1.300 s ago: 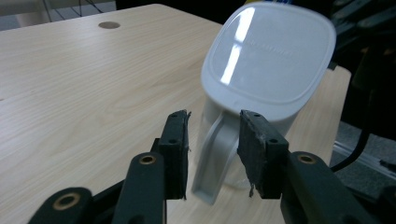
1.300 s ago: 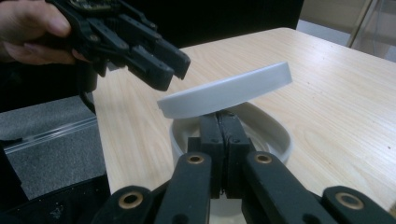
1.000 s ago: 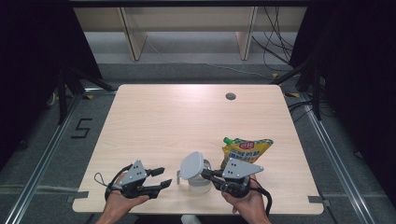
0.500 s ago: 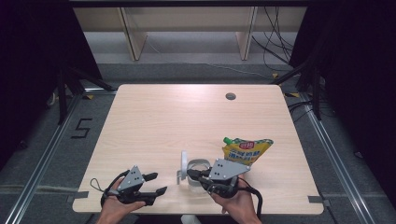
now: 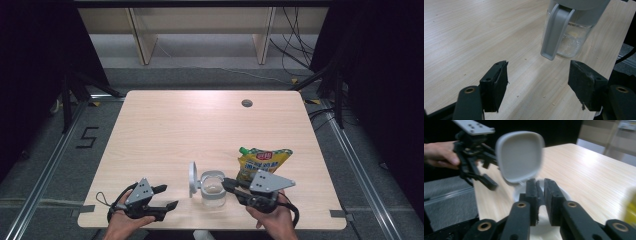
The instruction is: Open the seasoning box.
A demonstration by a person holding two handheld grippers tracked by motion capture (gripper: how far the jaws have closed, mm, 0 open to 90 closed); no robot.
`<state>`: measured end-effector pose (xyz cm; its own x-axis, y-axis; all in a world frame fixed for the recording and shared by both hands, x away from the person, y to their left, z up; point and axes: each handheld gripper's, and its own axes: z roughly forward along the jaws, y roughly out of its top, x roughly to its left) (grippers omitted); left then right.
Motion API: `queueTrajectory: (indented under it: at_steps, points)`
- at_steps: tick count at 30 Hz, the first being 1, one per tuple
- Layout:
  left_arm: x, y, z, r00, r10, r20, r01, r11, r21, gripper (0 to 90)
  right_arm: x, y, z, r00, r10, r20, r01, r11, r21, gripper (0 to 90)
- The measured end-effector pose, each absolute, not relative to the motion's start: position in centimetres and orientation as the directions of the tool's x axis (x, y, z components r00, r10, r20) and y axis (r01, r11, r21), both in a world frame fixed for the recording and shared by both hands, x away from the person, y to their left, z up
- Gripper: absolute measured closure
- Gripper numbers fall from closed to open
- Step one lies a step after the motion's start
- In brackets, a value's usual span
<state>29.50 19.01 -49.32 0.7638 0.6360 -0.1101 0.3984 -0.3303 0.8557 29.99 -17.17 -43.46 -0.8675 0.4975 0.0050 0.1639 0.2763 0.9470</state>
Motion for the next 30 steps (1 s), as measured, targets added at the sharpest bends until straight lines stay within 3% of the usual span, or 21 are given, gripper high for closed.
queueTrajectory:
  at_steps: [4, 9, 11, 12, 13, 15, 23, 30]
  points:
    - [29.5, 19.0, -49.3, 0.769, 0.632, -0.097, 0.389, -0.342, 0.856, 30.5, 29.7, -20.1, -44.0, -0.840, 0.541, 0.044, 0.212, 0.252, 0.944, 75.7]
    - [29.6, 19.0, -49.3, 0.783, 0.617, -0.077, 0.372, -0.365, 0.853, 30.3, 29.2, -23.3, -44.8, -0.805, 0.593, 0.010, 0.202, 0.259, 0.945, 69.1]
    - [29.5, 18.8, -49.5, 0.772, 0.627, -0.101, 0.392, -0.345, 0.853, 30.3, 29.0, -23.8, -44.9, -0.800, 0.598, 0.048, 0.250, 0.259, 0.933, 67.1]
    - [29.5, 18.8, -49.4, 0.769, 0.632, -0.099, 0.396, -0.349, 0.850, 30.2, 29.2, -24.9, -45.4, -0.790, 0.613, 0.007, 0.220, 0.272, 0.937, 62.7]
    - [29.5, 18.8, -49.4, 0.772, 0.627, -0.102, 0.395, -0.347, 0.850, 30.2, 29.1, -25.3, -45.5, -0.788, 0.615, 0.034, 0.257, 0.277, 0.926, 59.7]
    - [29.6, 18.8, -49.4, 0.775, 0.625, -0.091, 0.385, -0.352, 0.853, 30.2, 29.4, -25.9, -45.7, -0.779, 0.627, -0.008, 0.235, 0.303, 0.924, 57.3]
    - [29.6, 18.7, -49.4, 0.775, 0.624, -0.097, 0.387, -0.347, 0.854, 30.1, 30.1, -27.5, -47.0, -0.750, 0.662, 0.011, 0.298, 0.322, 0.899, 45.4]
    - [29.7, 18.6, -49.4, 0.777, 0.621, -0.104, 0.390, -0.345, 0.854, 29.9, 31.3, -28.9, -48.1, -0.716, 0.695, 0.060, 0.355, 0.289, 0.889, 26.9]
